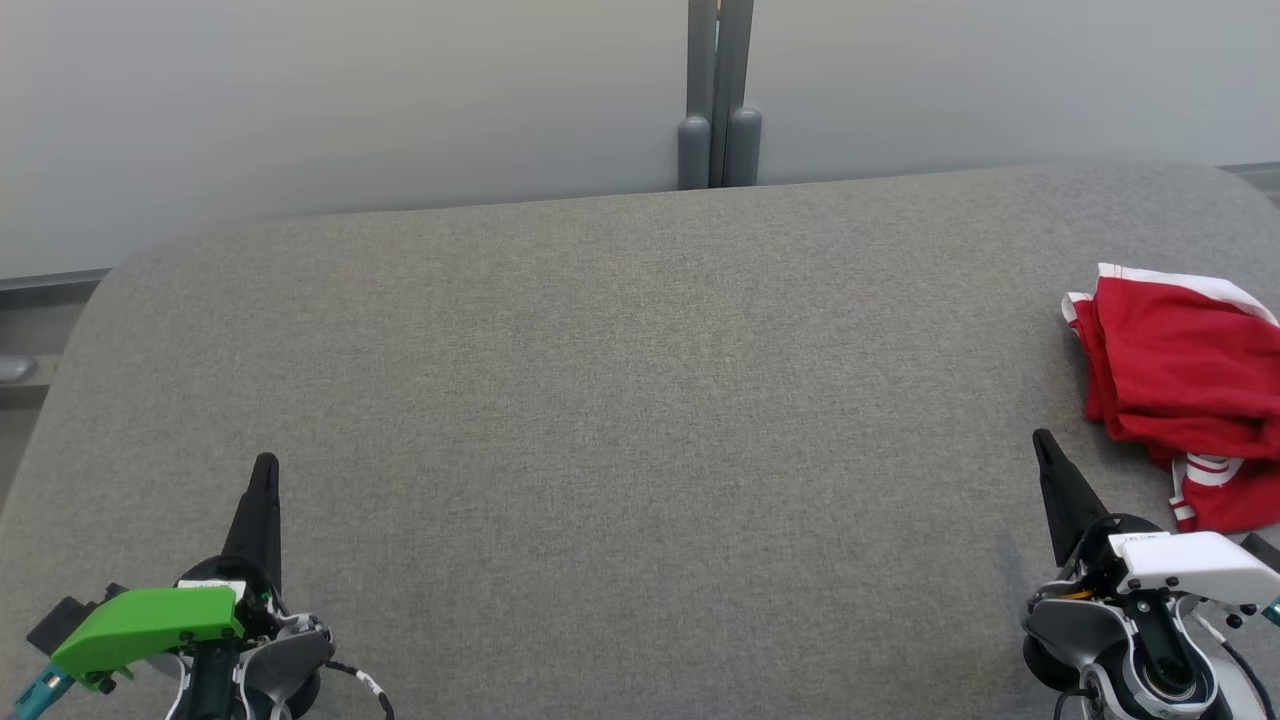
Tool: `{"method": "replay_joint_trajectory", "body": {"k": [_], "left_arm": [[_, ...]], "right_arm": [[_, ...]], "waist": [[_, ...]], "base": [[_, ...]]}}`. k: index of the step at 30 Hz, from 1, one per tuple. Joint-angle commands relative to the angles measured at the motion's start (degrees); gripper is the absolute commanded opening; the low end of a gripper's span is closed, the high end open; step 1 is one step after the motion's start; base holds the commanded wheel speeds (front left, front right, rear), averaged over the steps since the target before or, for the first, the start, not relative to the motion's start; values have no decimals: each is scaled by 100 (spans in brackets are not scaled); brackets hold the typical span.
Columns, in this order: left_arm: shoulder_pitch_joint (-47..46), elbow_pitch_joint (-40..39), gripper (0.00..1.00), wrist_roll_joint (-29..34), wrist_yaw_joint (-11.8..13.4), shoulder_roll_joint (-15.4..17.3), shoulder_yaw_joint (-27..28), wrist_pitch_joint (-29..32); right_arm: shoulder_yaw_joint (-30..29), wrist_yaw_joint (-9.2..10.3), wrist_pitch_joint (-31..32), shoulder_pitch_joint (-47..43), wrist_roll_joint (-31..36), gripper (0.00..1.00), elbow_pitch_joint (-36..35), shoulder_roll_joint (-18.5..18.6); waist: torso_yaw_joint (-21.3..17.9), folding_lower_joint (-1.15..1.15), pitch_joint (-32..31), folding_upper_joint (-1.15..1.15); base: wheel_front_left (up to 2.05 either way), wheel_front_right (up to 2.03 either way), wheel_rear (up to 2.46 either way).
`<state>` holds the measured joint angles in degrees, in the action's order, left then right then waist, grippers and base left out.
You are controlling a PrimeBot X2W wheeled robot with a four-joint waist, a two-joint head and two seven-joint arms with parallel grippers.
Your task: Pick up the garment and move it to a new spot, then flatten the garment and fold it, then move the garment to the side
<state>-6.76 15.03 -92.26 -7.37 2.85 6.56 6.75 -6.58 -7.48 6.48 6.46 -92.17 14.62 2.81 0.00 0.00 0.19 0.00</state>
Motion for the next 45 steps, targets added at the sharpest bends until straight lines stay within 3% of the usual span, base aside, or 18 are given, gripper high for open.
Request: {"method": "replay_joint_trajectory", "body": {"k": [1,45], "left_arm": [[-80,-19,0,-9,-22,2,13,15],[-80,-20,0,-10,-23,3,12,14]], "right_arm": [[-9,-2,4,63,-33,0,-15,12],[-7,-2,3,63,-33,0,-15,12]], "waist": [[0,0,0,0],[0,0,0,0]], "base": [[0,0,0],[0,0,0]]}}
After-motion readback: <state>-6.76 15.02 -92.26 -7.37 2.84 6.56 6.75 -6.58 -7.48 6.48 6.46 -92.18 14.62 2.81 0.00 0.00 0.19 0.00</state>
